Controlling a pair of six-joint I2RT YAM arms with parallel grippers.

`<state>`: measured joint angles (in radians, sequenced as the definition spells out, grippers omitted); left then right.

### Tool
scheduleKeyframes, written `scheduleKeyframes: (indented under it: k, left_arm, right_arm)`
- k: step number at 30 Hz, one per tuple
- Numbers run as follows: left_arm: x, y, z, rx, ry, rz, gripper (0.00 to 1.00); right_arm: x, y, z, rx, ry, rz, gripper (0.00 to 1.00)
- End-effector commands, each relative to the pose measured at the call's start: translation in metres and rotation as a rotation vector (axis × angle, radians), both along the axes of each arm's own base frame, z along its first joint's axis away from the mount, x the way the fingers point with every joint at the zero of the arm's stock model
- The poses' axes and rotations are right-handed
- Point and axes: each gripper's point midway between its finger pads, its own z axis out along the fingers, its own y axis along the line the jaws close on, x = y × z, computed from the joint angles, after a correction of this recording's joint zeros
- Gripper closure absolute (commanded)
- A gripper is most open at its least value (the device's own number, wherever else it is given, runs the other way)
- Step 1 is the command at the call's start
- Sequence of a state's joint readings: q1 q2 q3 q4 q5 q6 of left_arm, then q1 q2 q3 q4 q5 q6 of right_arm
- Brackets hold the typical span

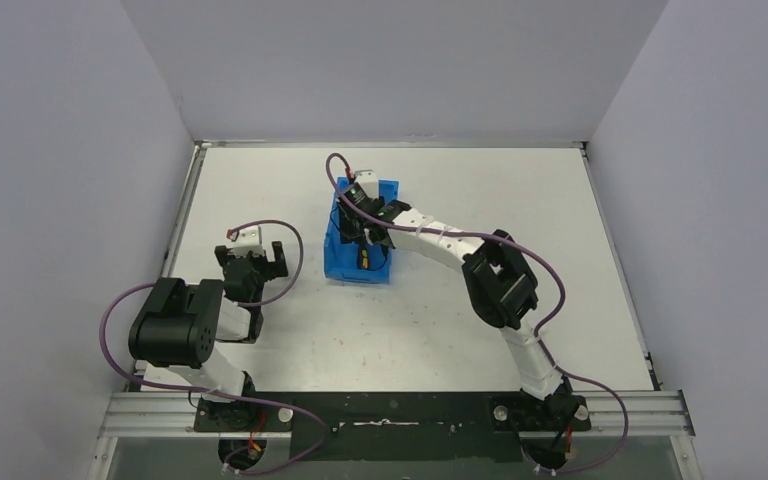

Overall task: Put the screwdriver in the bin
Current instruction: Place the screwdriver in the bin, then reset both arms

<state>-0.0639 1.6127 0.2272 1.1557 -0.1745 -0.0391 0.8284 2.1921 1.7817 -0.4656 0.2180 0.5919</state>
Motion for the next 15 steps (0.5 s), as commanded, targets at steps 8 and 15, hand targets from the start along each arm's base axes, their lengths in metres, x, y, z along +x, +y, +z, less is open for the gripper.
scheduleKeyframes:
  k: [8,15]
  left_arm:
    - [0.013,-0.001,0.022,0.001,-0.081,-0.005,0.03]
    - [0.013,-0.001,0.022,0.002,-0.081,-0.005,0.03]
  right_arm:
    - [0.006,0.009,0.092,0.044,-0.140,-0.013,0.42]
    - [0.003,0.004,0.138,0.049,-0.211,-0.016,0.37]
